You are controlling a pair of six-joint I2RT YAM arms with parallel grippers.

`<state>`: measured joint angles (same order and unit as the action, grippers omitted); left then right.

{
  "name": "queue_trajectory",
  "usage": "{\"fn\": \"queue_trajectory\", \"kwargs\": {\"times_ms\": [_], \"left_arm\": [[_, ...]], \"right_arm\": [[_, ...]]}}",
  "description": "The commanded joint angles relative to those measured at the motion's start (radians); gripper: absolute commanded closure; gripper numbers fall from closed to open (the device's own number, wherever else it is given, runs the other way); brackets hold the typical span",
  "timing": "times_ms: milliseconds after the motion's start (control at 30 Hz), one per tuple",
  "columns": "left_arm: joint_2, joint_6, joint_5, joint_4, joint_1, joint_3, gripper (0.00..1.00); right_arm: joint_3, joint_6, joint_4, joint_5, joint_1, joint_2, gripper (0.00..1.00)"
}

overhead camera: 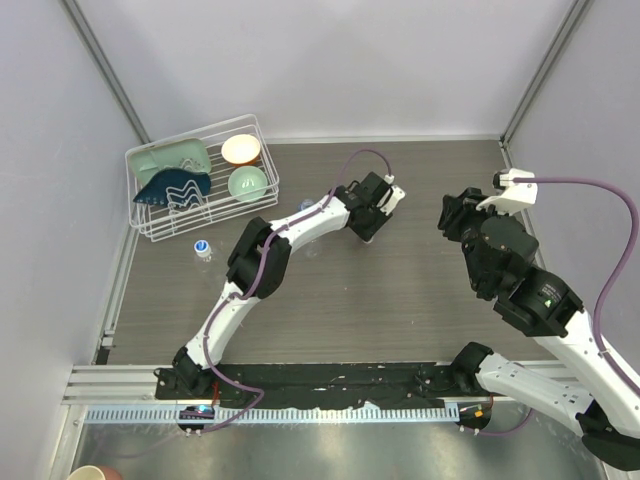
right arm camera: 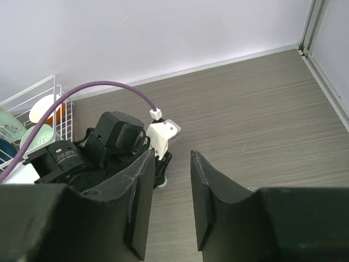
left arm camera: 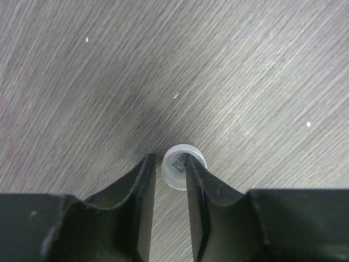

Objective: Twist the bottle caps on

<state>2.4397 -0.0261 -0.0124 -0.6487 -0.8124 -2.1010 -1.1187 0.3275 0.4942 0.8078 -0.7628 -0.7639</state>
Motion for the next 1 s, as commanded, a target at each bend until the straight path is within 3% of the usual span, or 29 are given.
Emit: {"fn": "queue_trajectory", "kwargs": {"times_ms": [0, 233, 333, 400, 533, 700, 833, 933, 967], "left_arm": [[0.025, 0.012, -0.031, 0.014, -0.014, 0.042, 0.73], [-0.047, 0.049, -0.055, 0.020, -0.025, 0.099, 0.90], [-0.114, -0.012, -0.003, -0.095, -0.059, -0.036, 0.94], [-0.217, -0.031, -0.001, -0.120, -0.074, -0.086, 1.00], [-0.428, -0.077, 0.035, -0.097, -0.114, -0.039, 1.00], [-0.776, -0.080, 0.086, 0.072, -0.137, 0.232, 1.00], [-1.106, -0.254, 0.106, 0.182, -0.160, 0.419, 1.00], [-1.360, -0.372, 0.016, 0.462, -0.172, 0.695, 1.00], [-1.404, -0.392, -0.032, 0.566, -0.176, 0.802, 1.00]], "right_arm": [[-0.039, -0.008, -0.020, -0.001, -0.001, -0.002, 0.62], [-0.072, -0.005, -0.013, -0.002, -0.003, -0.029, 0.63], [-0.093, 0.008, -0.011, -0.001, 0.000, -0.037, 0.63], [-0.111, 0.028, -0.006, -0.007, -0.001, -0.044, 0.62], [-0.193, 0.067, 0.021, -0.045, -0.001, -0.067, 0.59], [-0.269, 0.174, 0.073, -0.071, -0.001, -0.074, 0.56], [-0.314, 0.266, 0.075, -0.160, -0.001, -0.084, 0.52], [-0.307, 0.385, 0.055, -0.301, -0.001, -0.101, 0.38], [-0.287, 0.418, -0.021, -0.420, -0.001, -0.100, 0.34]]}}
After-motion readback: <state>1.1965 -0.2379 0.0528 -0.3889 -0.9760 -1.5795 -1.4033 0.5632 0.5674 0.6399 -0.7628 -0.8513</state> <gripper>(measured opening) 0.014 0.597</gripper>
